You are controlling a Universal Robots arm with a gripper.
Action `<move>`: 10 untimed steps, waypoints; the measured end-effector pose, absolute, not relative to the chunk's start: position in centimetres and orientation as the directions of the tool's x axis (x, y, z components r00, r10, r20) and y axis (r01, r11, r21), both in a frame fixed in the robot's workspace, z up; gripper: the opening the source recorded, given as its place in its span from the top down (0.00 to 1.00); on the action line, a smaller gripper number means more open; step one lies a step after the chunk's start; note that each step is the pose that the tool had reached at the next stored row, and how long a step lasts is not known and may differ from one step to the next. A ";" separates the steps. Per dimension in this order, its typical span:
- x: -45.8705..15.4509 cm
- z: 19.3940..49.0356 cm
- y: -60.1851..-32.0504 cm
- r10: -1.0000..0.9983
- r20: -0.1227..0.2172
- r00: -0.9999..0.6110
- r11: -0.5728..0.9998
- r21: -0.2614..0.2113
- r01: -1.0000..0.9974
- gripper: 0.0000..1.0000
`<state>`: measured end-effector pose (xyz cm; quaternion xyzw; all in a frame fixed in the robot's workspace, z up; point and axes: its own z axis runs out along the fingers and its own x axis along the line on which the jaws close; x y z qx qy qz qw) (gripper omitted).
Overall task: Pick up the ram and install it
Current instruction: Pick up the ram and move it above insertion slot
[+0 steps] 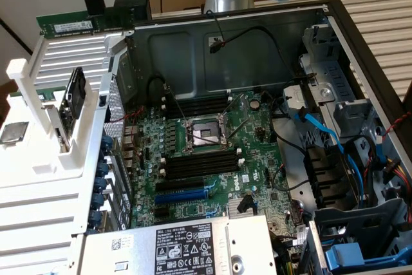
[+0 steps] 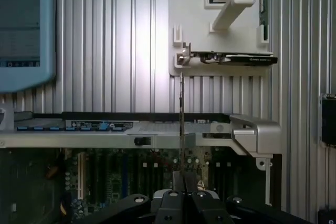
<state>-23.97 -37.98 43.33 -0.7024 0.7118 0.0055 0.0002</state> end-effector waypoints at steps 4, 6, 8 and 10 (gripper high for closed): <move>-22.5 43.3 -38.0 -1.000 -0.008 -0.014 0.013 0.008 -1.000 0.88; -21.7 43.3 -38.0 -1.000 -0.008 -0.014 0.014 0.008 -1.000 0.88; -20.3 43.3 -38.0 -1.000 -0.008 -0.014 0.014 0.008 -1.000 0.88; -19.4 43.3 -38.0 -1.000 -0.008 -0.014 0.014 0.008 -1.000 0.88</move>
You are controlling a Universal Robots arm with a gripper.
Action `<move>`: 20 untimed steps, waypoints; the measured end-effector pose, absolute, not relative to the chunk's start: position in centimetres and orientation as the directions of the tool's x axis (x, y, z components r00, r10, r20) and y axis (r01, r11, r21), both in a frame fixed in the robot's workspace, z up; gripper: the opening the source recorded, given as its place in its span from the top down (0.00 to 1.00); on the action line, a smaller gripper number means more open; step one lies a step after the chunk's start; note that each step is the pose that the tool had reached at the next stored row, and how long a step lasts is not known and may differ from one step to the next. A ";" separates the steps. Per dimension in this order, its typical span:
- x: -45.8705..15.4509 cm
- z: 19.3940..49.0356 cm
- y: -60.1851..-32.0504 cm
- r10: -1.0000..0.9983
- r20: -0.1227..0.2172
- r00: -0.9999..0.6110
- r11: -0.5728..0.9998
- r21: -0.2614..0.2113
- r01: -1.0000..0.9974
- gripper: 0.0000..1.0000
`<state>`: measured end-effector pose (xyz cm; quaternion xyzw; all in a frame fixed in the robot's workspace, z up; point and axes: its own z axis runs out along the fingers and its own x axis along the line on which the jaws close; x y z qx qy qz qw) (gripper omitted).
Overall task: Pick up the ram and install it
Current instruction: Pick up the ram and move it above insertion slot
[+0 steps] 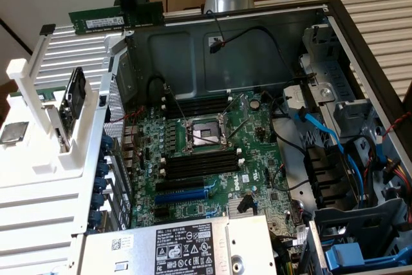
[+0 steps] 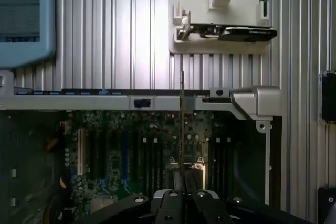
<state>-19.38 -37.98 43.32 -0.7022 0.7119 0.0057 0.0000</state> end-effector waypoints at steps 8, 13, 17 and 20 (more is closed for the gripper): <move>-15.7 42.8 -38.0 -1.000 -0.013 -0.014 0.014 0.008 -1.000 0.88; -13.4 42.3 -38.0 -1.000 -0.017 -0.014 0.013 0.014 -1.000 0.88; -11.6 41.6 -38.0 -1.000 -0.017 -0.014 0.014 0.014 -1.000 0.88; -10.7 41.1 -38.0 -1.000 -0.017 -0.015 0.015 0.014 -1.000 0.88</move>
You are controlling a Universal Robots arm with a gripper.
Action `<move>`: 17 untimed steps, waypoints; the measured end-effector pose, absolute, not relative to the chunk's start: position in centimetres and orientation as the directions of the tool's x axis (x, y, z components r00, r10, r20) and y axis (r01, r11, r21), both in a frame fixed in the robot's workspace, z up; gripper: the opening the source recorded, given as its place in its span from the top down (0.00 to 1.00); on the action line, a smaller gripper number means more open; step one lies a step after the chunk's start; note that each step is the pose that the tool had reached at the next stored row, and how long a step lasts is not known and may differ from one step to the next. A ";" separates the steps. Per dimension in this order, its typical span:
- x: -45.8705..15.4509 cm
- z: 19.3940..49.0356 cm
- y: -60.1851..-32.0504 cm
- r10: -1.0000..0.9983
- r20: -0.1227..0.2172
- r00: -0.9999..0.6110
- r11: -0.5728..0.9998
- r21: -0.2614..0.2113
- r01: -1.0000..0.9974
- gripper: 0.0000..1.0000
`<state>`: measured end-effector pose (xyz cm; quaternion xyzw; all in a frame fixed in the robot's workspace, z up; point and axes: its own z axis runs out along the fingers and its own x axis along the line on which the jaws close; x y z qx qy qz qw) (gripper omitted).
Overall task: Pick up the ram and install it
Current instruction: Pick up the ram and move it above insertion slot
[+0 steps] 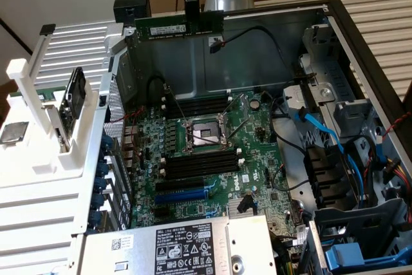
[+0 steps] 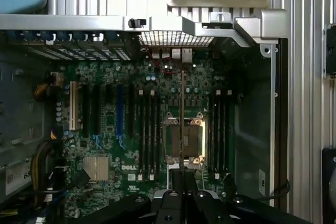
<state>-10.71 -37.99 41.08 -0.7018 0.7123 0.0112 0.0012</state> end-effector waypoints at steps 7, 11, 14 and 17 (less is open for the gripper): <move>-10.2 39.6 -38.9 -0.999 -0.025 -0.024 0.024 0.014 -1.000 0.88; -10.0 38.7 -40.1 -0.999 -0.035 -0.029 0.028 0.014 -1.000 0.88; -9.9 38.2 -40.8 -0.999 -0.036 -0.031 0.031 0.015 -0.999 0.88; -9.5 37.7 -40.8 -0.999 -0.036 -0.036 0.036 0.015 -0.999 0.88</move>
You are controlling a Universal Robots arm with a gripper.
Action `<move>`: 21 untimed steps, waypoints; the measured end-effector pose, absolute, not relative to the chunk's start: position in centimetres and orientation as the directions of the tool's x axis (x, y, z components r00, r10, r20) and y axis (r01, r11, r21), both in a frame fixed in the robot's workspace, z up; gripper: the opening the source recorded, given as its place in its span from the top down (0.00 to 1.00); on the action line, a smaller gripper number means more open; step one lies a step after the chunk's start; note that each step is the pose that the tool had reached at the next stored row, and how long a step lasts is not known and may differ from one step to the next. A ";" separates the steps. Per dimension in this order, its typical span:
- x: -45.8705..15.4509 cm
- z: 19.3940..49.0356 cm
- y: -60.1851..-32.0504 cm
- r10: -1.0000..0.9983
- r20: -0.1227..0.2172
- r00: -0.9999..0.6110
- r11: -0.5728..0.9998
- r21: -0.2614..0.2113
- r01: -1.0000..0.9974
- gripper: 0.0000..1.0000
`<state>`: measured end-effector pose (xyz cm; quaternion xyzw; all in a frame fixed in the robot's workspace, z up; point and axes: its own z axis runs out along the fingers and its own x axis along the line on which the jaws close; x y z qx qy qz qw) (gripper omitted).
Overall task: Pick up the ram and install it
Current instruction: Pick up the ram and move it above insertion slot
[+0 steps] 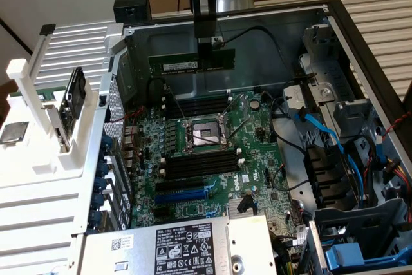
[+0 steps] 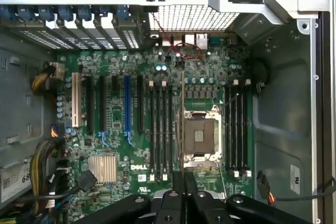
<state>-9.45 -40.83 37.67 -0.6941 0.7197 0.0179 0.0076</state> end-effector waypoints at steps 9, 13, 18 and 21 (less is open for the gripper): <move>-8.8 36.2 -40.2 -0.998 -0.025 -0.051 0.051 0.013 -0.999 0.88; -8.8 35.9 -40.2 -0.998 -0.003 -0.066 0.066 -0.006 -0.998 0.88; -9.0 35.3 -40.2 -0.996 -0.004 -0.088 0.089 -0.025 -0.996 0.88; -9.4 34.4 -40.2 -0.995 -0.005 -0.103 0.103 -0.034 -0.994 0.88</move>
